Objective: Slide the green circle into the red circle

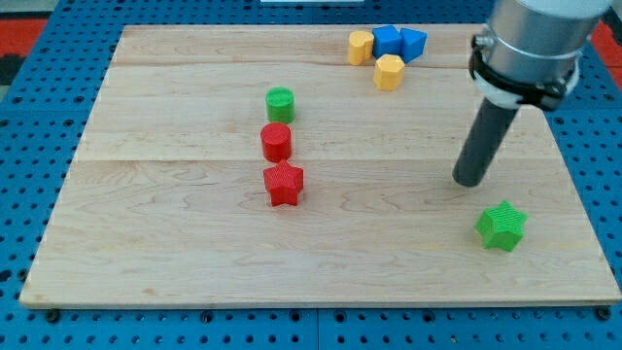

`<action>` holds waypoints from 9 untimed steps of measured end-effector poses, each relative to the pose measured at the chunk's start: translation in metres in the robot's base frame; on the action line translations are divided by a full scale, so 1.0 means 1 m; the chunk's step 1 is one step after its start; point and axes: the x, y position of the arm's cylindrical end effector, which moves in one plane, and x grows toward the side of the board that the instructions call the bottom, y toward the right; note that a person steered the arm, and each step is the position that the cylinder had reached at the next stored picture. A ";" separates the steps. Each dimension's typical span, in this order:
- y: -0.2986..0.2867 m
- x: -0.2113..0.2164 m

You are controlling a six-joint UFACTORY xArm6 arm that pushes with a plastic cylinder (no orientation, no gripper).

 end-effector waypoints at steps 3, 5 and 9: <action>0.055 0.077; 0.038 0.034; -0.169 -0.138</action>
